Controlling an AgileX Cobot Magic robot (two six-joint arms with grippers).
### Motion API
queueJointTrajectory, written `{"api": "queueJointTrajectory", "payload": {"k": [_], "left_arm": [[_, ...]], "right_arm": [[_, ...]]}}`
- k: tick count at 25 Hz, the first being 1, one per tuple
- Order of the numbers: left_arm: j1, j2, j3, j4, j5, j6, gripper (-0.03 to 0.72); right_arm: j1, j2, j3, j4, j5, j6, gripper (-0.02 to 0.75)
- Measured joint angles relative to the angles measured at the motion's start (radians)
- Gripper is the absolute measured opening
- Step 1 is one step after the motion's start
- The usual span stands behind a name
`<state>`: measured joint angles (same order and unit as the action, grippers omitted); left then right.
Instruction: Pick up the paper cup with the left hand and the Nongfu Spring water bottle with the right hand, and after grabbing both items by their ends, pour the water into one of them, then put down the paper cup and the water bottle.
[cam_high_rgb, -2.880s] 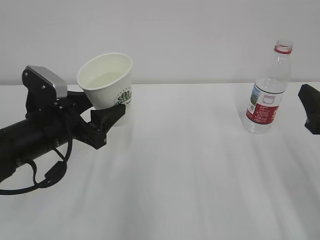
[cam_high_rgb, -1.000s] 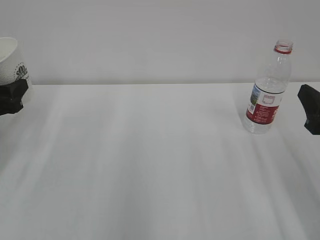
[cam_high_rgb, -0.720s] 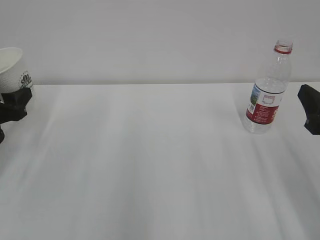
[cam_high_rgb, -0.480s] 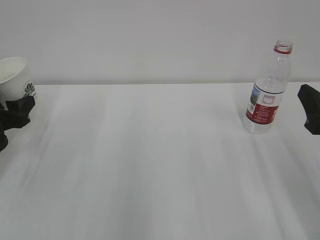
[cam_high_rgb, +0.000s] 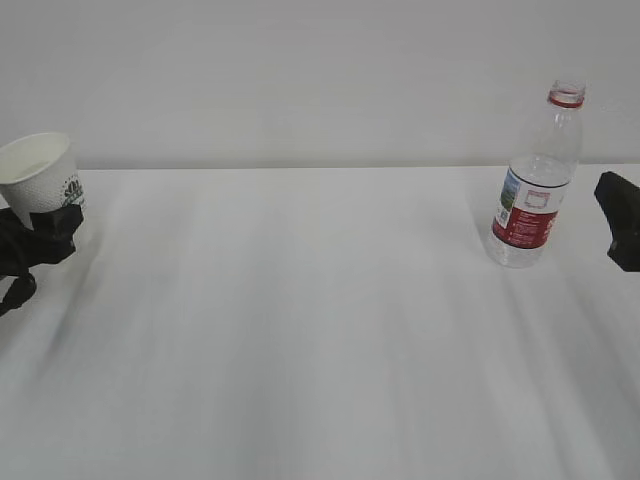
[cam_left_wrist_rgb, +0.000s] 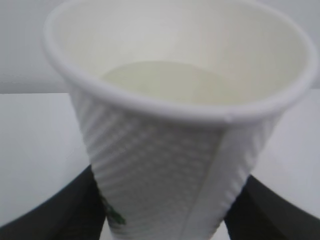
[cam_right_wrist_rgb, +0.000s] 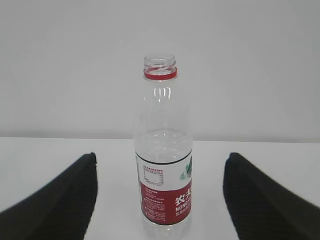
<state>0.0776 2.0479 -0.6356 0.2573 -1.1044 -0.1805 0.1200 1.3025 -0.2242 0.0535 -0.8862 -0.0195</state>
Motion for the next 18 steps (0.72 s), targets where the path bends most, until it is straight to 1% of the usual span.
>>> {"api": "queueJointTrajectory", "payload": {"k": [12,18], "left_arm": [[0.0,0.115,-0.073,0.0,-0.002,0.0,0.486],[0.0,0.165,-0.093,0.0,-0.056,0.0,0.486]], "right_arm": [[0.0,0.0,0.0,0.0,0.012,0.0,0.589],[0.0,0.0,0.0,0.0,0.016,-0.011,0.589]]}}
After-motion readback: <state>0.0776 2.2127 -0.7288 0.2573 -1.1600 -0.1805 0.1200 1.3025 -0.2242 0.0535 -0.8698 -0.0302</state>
